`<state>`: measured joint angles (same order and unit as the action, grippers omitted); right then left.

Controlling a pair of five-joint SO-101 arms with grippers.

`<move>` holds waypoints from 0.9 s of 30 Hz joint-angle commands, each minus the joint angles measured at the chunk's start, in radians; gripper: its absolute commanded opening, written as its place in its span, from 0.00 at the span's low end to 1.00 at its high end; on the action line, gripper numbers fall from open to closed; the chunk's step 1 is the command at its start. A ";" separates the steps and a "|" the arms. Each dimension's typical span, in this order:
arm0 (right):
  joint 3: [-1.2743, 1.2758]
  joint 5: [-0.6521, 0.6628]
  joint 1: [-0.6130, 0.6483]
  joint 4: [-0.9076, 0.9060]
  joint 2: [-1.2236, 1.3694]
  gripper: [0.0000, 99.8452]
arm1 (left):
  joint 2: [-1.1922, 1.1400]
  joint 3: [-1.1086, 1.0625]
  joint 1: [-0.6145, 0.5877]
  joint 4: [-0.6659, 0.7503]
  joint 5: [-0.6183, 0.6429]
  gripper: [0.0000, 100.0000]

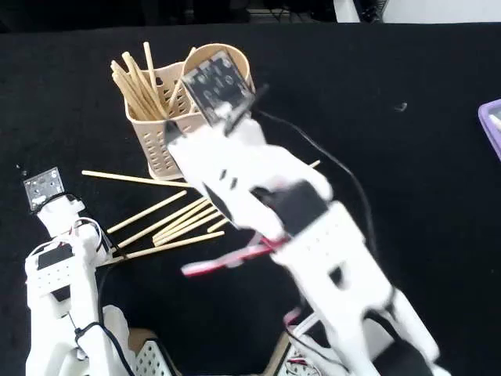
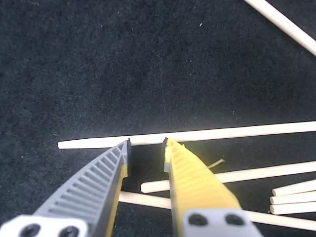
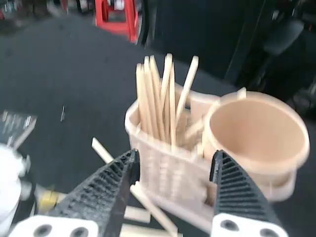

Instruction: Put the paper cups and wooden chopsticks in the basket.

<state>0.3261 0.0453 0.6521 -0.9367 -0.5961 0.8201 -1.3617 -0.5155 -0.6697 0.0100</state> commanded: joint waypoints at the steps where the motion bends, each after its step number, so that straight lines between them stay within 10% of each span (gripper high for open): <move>1: 0.048 0.002 -0.018 -0.195 -0.136 0.24 | 0.015 0.008 -0.004 0.014 0.005 0.13; 10: 0.685 0.003 -0.272 0.094 -0.185 0.01 | 0.015 0.013 -0.004 0.008 0.003 0.13; 17: 0.995 -0.008 -0.439 0.545 -0.180 0.03 | 0.015 0.039 -0.005 -0.009 -0.055 0.13; 27: 1.070 0.002 -0.459 0.629 -0.180 0.03 | -0.009 0.424 -0.024 -0.152 -0.068 0.13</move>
<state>1.3986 0.0437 0.2148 -0.3322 -0.7541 0.8201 -1.1224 -0.5278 -0.8201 -0.0483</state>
